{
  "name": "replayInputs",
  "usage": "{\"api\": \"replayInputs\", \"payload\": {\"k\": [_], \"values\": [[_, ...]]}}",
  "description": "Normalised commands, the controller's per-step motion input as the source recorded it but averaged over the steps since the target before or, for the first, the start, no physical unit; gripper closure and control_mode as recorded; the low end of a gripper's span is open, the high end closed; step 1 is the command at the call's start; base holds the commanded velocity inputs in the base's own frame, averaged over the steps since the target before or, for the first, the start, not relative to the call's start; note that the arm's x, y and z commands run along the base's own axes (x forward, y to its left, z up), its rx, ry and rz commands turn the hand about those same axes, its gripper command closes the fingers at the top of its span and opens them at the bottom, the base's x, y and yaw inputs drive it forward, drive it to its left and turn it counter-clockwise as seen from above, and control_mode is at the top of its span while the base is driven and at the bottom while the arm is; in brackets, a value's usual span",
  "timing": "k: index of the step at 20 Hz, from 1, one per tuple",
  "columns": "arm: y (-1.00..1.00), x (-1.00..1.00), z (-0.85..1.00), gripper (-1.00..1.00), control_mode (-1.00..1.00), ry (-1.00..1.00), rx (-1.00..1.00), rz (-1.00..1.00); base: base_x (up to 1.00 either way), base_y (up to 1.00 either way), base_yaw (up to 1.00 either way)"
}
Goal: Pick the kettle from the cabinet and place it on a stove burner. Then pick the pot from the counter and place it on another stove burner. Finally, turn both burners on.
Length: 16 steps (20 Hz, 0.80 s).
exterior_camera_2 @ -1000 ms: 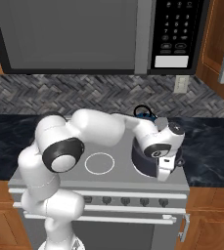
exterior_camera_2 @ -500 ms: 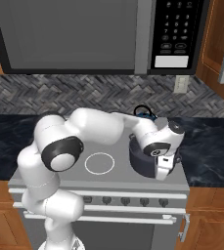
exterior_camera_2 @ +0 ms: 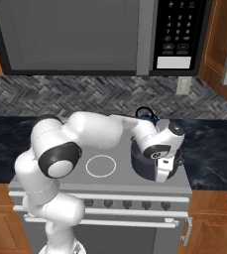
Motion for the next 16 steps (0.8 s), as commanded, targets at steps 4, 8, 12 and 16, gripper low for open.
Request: {"api": "replayInputs", "payload": {"k": [4,8,12,16], "values": [[0.00,-0.06,0.25,-1.00,-1.00,-0.01,0.00,0.00,0.00,0.00,0.00],[0.00,-0.15,0.23,-1.00,-1.00,-0.02,0.00,0.00,0.00,0.00,0.00],[0.00,-0.23,0.16,-1.00,-1.00,-0.07,0.00,0.00,0.00,0.00,0.00],[0.00,-0.30,0.16,-1.00,-1.00,-0.10,0.00,0.00,0.00,0.00,0.00]]}}
